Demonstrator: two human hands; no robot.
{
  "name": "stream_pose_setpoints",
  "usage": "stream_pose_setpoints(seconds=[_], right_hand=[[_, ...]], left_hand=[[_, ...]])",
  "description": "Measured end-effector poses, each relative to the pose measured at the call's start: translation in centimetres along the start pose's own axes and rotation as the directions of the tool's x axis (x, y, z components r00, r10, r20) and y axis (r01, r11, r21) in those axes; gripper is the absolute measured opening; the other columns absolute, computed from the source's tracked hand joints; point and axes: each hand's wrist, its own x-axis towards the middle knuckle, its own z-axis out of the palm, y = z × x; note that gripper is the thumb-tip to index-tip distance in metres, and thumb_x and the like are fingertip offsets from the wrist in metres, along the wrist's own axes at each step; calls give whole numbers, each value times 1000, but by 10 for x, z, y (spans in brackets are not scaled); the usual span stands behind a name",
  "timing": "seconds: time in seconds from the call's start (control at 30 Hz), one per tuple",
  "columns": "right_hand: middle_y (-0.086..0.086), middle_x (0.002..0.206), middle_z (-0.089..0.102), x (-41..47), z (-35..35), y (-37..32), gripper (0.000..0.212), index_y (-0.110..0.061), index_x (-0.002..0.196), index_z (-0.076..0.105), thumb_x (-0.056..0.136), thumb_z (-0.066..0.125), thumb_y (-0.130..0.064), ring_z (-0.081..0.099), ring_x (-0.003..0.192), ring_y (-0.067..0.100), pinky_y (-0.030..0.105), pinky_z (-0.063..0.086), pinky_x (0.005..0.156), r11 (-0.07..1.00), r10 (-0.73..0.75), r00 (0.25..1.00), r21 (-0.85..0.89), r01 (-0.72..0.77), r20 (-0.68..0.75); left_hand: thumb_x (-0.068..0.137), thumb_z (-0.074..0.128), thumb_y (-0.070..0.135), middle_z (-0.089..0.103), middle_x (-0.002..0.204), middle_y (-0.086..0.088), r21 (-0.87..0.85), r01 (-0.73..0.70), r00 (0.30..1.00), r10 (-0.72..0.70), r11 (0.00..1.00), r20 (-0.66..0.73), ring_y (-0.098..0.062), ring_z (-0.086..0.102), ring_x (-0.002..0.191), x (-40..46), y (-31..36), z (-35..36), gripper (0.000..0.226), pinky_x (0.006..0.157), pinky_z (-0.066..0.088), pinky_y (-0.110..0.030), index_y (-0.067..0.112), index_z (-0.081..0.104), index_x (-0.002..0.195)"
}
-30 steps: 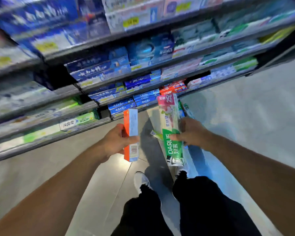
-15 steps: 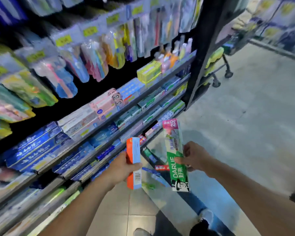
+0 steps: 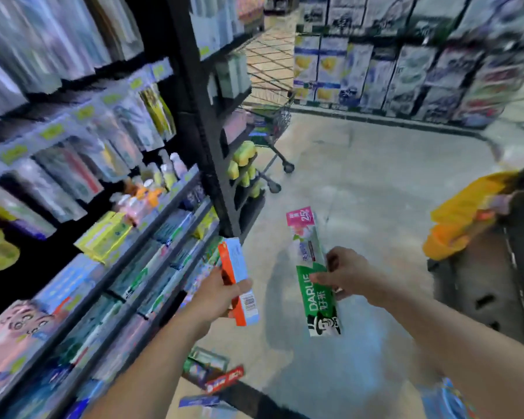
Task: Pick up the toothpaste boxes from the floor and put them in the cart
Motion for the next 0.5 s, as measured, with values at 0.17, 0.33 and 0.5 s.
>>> stream_pose_setpoints(seconds=[0.17, 0.33, 0.5], right_hand=[[9, 96, 66, 35, -68, 7, 39, -10, 96, 58, 72, 87, -21, 70, 85, 26, 47, 62, 67, 999, 15, 999, 43, -13, -42], [7, 96, 67, 87, -103, 1, 39, -11, 98, 57, 74, 86, -21, 71, 85, 24, 45, 62, 68, 988, 44, 997, 153, -35, -59], [4, 98, 66, 156, -144, -39, 39, -13, 100, 55, 76, 85, -24, 71, 84, 19, 37, 62, 65, 988, 43, 994, 150, -28, -101]], left_hand=[[92, 69, 18, 68, 95, -6, 38, -17, 997, 15, 999, 72, -13, 68, 73, 58, 61, 52, 19, 71, 62, -44, 10, 58, 105], [90, 71, 24, 68, 113, -9, 101, -36, 987, 19, 994, 161, -16, 72, 87, 136, 109, 69, 36, 69, 62, -37, 13, 54, 120], [92, 68, 24, 68, 113, -10, 139, -107, 974, 76, 984, 212, -17, 73, 89, 223, 171, 65, 30, 72, 62, -38, 14, 54, 117]])
